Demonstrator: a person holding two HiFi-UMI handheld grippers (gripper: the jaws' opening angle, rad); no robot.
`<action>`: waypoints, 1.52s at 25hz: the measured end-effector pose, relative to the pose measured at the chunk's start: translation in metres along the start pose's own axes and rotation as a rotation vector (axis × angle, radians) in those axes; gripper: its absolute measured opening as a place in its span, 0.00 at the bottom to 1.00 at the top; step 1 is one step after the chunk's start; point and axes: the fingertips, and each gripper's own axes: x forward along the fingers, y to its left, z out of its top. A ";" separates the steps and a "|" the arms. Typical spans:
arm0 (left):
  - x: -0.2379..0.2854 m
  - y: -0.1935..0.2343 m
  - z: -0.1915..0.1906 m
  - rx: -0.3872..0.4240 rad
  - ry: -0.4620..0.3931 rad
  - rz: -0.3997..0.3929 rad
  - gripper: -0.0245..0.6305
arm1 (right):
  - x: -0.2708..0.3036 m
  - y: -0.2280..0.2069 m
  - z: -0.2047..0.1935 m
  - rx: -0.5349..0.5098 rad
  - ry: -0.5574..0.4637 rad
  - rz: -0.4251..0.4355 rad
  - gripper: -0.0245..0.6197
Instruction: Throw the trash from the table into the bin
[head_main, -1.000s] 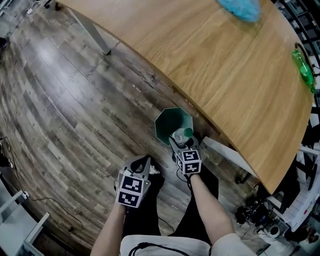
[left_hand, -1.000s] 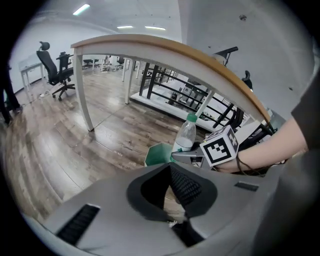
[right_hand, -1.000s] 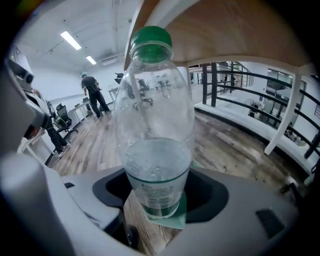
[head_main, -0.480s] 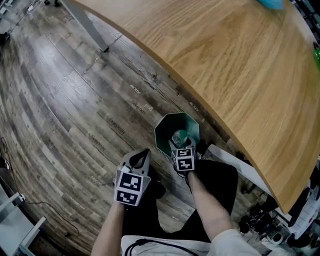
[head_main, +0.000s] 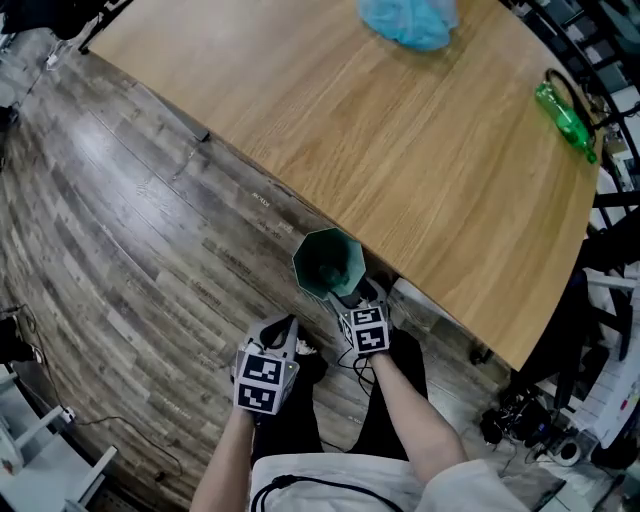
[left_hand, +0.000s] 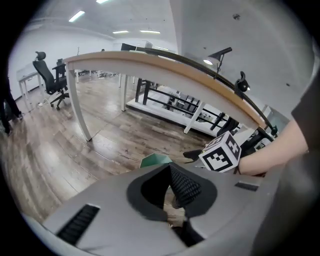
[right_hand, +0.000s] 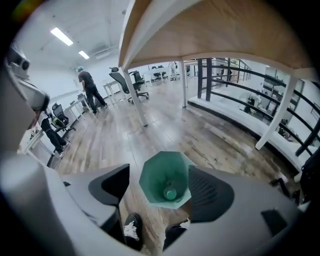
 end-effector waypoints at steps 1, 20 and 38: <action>-0.013 -0.007 0.006 0.001 0.004 -0.004 0.07 | -0.020 0.006 0.007 0.009 -0.007 0.008 0.64; -0.124 -0.092 0.055 0.110 0.006 -0.023 0.07 | -0.230 0.055 0.036 0.093 -0.037 0.018 0.08; -0.124 -0.100 0.043 0.072 0.003 0.014 0.07 | -0.271 0.061 0.049 -0.030 -0.088 0.062 0.08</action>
